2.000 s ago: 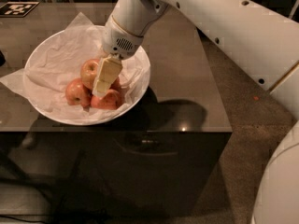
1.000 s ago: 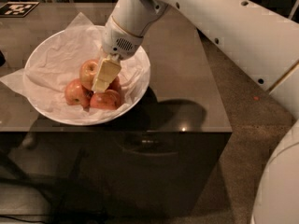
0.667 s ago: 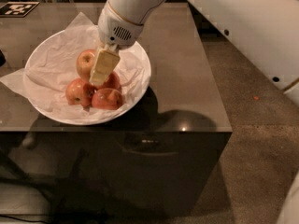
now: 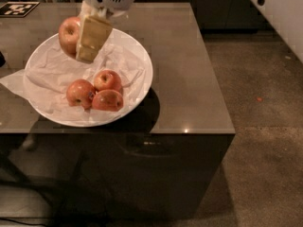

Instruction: Pick apple from white bowl

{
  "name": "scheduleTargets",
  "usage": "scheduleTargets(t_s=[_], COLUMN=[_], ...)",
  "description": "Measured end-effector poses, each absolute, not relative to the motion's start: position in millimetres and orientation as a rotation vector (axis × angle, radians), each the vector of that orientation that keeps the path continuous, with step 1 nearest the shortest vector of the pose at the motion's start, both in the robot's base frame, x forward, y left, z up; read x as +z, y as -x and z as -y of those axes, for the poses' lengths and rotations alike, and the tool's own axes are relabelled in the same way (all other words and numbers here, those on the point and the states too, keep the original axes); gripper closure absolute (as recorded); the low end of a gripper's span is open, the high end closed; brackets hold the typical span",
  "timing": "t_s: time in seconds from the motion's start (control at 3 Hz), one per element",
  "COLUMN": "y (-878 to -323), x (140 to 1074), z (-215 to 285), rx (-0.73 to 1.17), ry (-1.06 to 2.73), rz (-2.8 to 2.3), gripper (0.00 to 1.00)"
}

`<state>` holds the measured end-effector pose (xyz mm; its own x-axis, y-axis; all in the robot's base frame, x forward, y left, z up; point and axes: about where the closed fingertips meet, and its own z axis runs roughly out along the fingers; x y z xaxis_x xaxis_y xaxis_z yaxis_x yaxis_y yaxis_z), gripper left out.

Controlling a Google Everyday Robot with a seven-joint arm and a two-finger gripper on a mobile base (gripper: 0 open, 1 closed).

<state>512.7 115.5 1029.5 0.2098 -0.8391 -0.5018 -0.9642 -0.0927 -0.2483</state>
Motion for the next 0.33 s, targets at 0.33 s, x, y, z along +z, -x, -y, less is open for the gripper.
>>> scheduleTargets(t_s=[0.33], y=[-512.1], x=[1031.2], z=[-115.7], rx=[0.313], ry=[1.968], rz=[-1.663], gripper=[1.0])
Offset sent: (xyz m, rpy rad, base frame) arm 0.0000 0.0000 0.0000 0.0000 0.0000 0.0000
